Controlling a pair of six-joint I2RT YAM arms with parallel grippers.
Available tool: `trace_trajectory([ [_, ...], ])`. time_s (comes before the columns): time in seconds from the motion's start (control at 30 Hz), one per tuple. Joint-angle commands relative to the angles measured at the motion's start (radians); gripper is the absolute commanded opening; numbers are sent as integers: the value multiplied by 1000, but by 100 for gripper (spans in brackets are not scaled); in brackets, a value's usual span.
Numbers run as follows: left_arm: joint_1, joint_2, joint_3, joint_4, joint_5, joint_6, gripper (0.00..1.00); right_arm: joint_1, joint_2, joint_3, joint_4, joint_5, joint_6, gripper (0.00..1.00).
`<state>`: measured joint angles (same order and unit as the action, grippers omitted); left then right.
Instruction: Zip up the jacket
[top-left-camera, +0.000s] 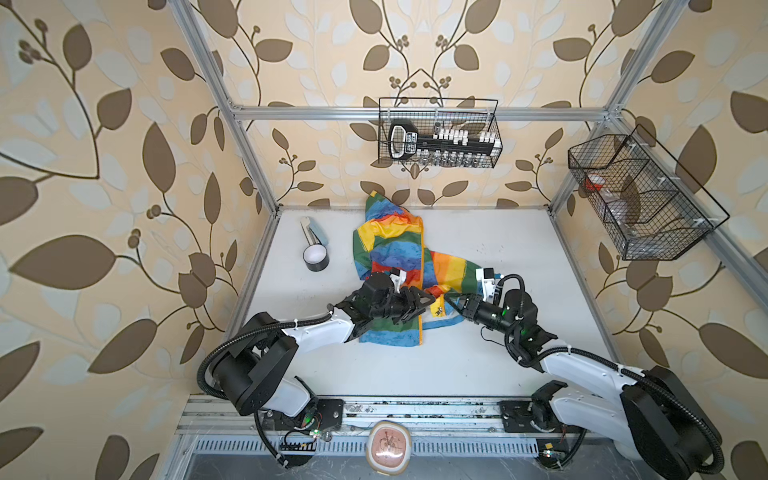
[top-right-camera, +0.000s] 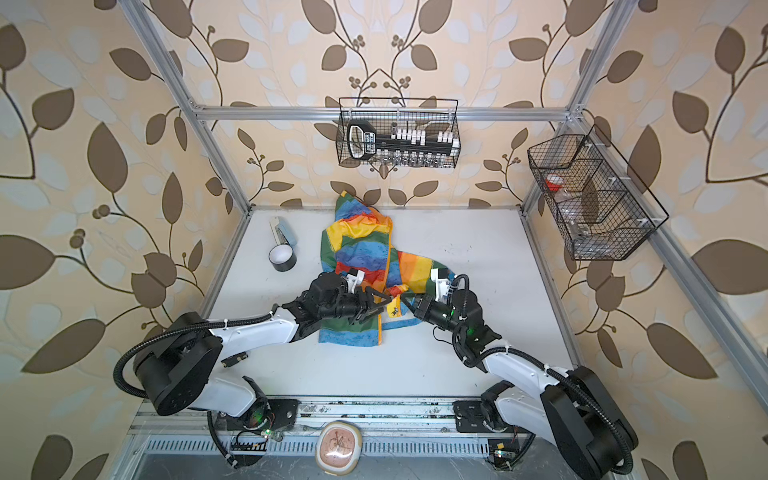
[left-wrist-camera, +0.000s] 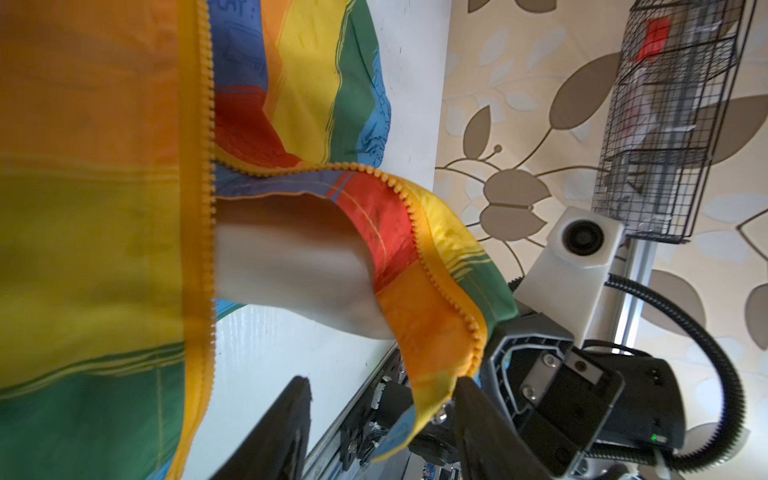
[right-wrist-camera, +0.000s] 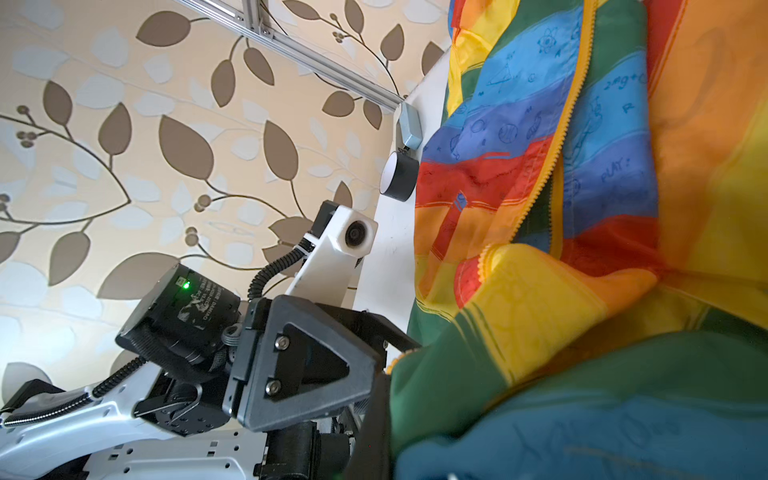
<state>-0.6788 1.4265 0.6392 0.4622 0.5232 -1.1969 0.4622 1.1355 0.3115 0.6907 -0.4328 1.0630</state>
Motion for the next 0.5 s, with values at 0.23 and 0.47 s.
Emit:
trace_trajectory([
  [0.23,8,-181,-28,-42,-21,-27,49,-2,124,124,158,88,53,0],
  [0.47,8,-232,-12,-40,1,-47,51,12,170,175,167,94,58,0],
])
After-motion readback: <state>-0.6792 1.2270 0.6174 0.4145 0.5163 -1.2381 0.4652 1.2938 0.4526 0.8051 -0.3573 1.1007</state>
